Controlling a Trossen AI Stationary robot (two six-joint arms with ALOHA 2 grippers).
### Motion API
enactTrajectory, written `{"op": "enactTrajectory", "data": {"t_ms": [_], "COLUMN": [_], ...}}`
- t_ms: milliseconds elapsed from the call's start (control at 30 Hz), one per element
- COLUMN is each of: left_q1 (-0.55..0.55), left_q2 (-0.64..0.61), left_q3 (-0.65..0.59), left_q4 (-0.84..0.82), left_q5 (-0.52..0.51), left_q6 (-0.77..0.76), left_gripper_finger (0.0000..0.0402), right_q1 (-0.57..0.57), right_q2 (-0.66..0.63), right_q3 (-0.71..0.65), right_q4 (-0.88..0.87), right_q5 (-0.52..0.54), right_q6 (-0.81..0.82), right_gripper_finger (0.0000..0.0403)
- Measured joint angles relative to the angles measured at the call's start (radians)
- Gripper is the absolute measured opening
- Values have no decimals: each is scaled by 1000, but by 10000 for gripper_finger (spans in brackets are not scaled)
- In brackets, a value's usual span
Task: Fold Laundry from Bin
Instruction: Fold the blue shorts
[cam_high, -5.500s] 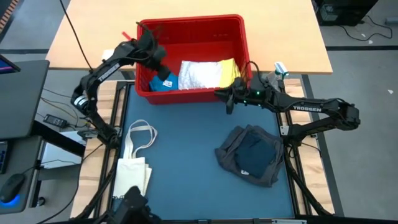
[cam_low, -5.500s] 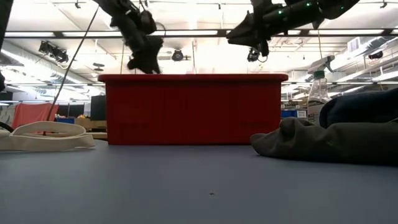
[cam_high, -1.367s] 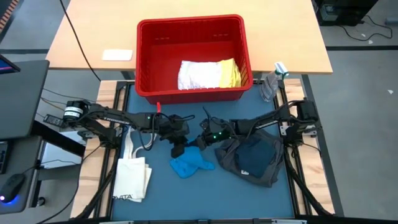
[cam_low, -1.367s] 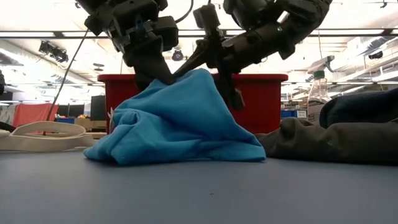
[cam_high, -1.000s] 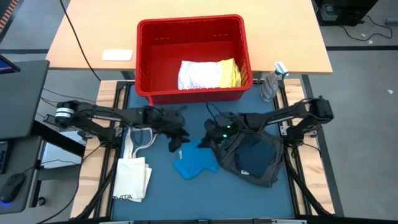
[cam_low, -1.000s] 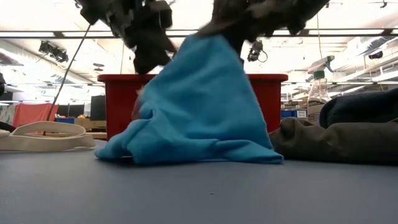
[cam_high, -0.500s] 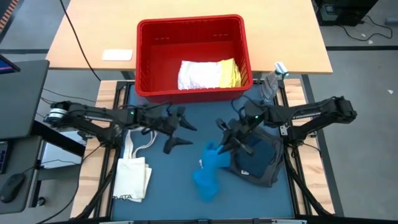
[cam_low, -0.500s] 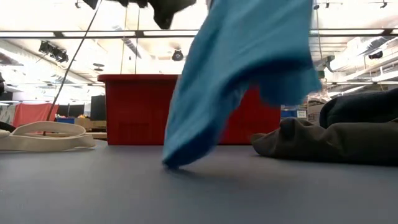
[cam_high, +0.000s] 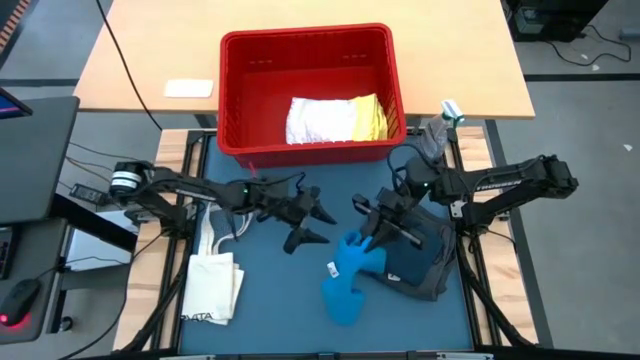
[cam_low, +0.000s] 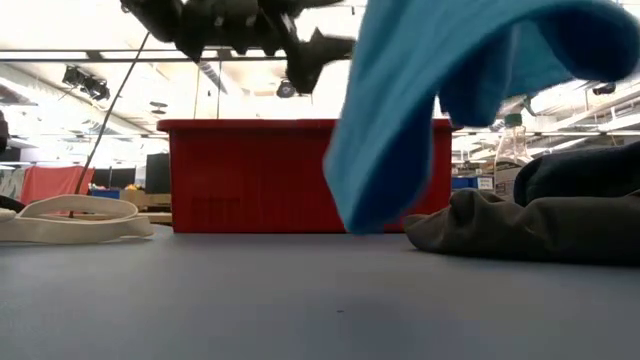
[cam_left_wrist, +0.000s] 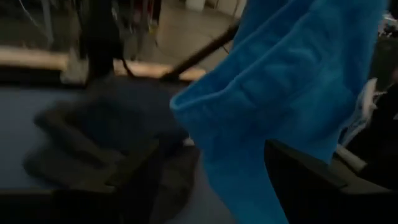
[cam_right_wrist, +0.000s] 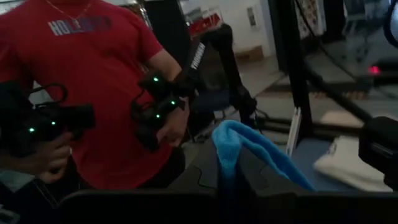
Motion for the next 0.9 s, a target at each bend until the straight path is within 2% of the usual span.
{"op": "enactTrajectory", "data": {"t_ms": [133,267,433,600,767,900], "left_q1": [0,-1,-1,-1,-15,-29], "left_q2": [66,137,215,262,265,265], "left_q3": [0,0,0,10,69,117], "left_q4": [18,100,374,658,631,587], "left_q5": [43,92,176,184,193,276], "left_q6": [-82,-133,-267,-410,-412,-376], "left_gripper_finger": [282,282,282,282,282,279], "right_q1": [0,0,0,0,0,0], "right_q2": [0,0,0,1,1,1], "right_q3": [0,0,0,0,0,0], "right_q4": [-61,-25,67,60,81,99], "right_q5": [-12,-72,-67,-51,-27,-27], "right_q6": [2,8,25,26,6,-9], "right_gripper_finger": [18,18,18,18,18,18]}}
